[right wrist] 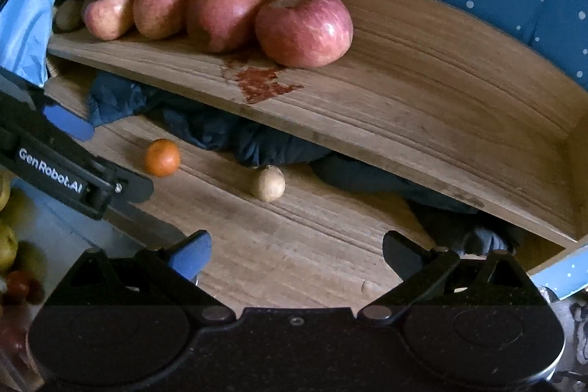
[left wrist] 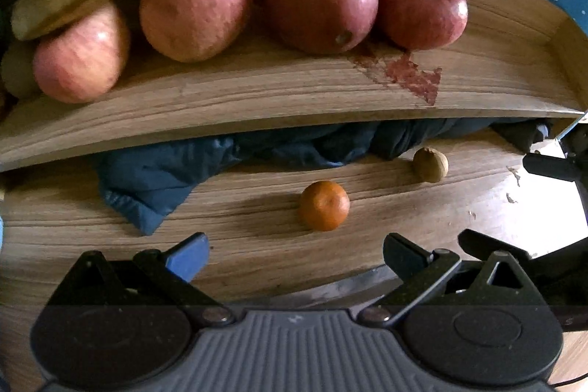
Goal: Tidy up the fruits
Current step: 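Close the right tool on the brown fruit while the left tool grips the tangerine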
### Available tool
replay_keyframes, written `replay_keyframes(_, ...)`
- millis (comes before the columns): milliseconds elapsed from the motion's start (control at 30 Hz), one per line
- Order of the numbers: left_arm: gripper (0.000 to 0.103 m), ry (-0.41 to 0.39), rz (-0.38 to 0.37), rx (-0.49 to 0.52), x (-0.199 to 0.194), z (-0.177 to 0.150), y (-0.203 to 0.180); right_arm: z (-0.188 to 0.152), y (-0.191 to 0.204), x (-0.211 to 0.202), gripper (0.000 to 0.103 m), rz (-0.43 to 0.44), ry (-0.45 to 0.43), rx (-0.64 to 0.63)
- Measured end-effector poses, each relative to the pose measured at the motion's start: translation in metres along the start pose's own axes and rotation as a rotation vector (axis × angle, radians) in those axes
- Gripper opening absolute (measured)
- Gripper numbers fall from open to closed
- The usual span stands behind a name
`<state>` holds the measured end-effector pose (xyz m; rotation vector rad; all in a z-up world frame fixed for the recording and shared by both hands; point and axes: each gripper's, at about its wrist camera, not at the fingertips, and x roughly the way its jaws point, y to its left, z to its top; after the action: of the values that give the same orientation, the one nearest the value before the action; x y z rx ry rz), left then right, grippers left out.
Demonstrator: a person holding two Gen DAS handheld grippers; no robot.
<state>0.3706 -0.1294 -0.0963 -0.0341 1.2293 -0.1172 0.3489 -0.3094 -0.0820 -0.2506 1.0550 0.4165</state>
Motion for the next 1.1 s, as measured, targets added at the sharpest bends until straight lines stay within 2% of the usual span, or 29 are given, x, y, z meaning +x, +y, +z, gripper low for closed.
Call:
replay_keyframes(233,0.102,0.003,-0.001,-0.007,0.012,0.007,-0.005,0.005,-0.003,0.013,0.090,0.018,-0.014,-0.010)
replay_keyframes(567,0.101,-0.045,-0.004,-0.007,0.013,0.007,-0.002,0.012,-0.006,0.024,0.075,0.060,-0.032,-0.015)
replay_keyframes(767,0.092,-0.060,-0.018,-0.014,0.009,0.008,0.001,0.013,-0.006,0.028,0.065,0.072,-0.033,-0.031)
replay_keyframes(1100,0.068,-0.070,-0.048,-0.004,0.016,0.013,-0.012,0.018,0.000,0.035,0.051,0.106,-0.046,-0.040)
